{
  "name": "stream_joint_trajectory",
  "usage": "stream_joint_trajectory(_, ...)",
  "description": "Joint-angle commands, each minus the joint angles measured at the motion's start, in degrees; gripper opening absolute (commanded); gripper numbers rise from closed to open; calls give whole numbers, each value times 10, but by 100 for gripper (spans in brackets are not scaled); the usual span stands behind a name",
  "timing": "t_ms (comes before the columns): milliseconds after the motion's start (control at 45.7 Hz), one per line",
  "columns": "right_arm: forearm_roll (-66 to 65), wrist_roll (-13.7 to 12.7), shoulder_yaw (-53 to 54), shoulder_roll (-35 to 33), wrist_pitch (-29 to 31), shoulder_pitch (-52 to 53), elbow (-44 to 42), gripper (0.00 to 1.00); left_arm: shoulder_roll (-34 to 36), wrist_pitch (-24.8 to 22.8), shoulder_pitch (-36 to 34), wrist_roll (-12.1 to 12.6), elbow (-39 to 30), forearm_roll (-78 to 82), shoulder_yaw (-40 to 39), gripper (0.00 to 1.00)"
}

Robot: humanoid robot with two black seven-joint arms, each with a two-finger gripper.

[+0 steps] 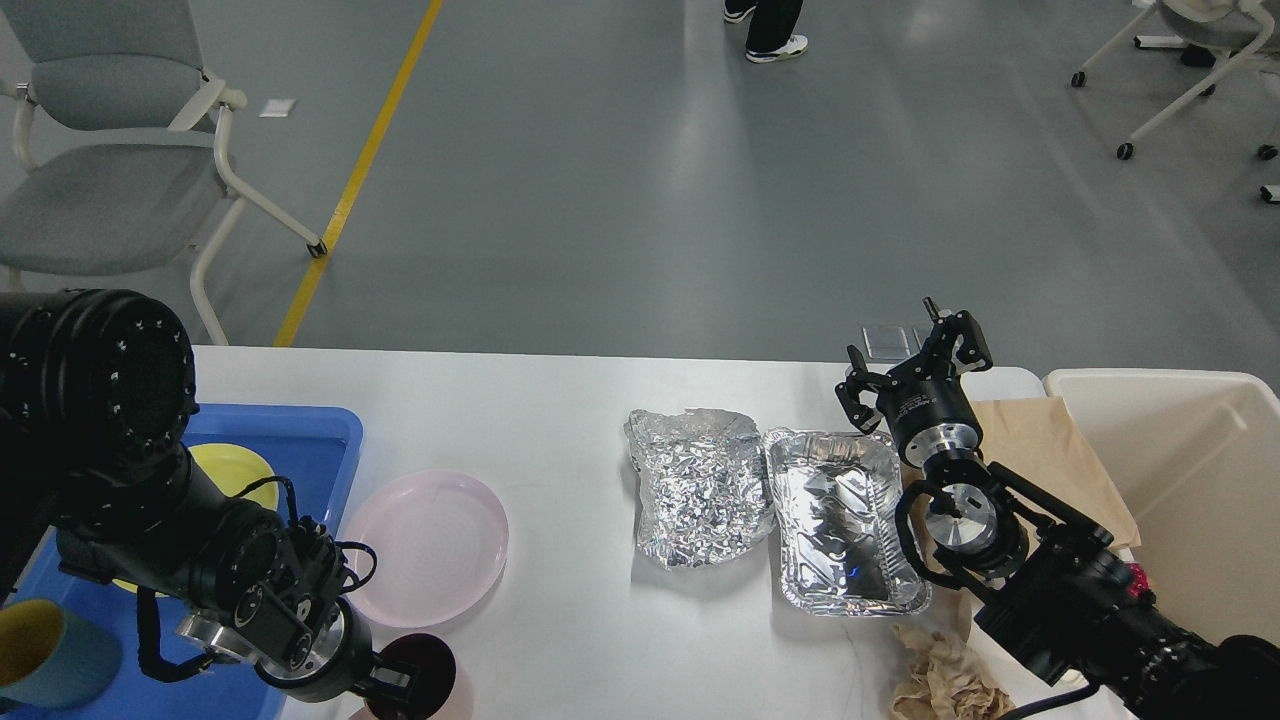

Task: Tidy desktop
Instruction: 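Close the left gripper on the pink mug, then lift the pink mug and set it on the tray corner nearest the robot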

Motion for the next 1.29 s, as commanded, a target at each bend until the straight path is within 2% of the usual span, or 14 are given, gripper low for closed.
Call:
stream_joint_trajectory(0, 0, 0, 0, 0, 0, 0, 0, 100, 0, 4, 2, -1, 0, 0, -1, 63)
stream_joint_trajectory(131, 0, 0, 0, 0, 0, 0, 0, 100, 0, 2, 5, -3, 0, 0, -1, 51)
stream_joint_trajectory(175, 0, 0, 0, -1, 0, 0, 0, 100, -1, 2, 6, -3, 0, 1, -1, 40)
stream_joint_trajectory(241, 0, 0, 0, 0, 0, 0, 0, 100, -1, 2, 6, -1, 0, 1, 0, 14)
stream_joint_trajectory(284, 0, 0, 0, -1, 0, 0, 0, 100, -1, 1, 6, -1, 0, 2, 0, 4)
stream_joint_trajectory(328, 0, 0, 0, 0, 0, 0, 0, 100, 0, 1, 6, 0, 0, 2, 0, 0)
stream_joint_trajectory(897, 0, 0, 0, 0, 0, 0, 0, 100, 6, -12, -7, -3, -1, 5, 0, 0)
stream_joint_trajectory(984, 0, 0, 0, 0, 0, 0, 0, 100, 14, -43, -34, -8, -2, 5, 1, 0)
stream_joint_trajectory(1269, 0, 0, 0, 0, 0, 0, 0, 100, 109, -211, -190, -39, -2, 8, 7, 0)
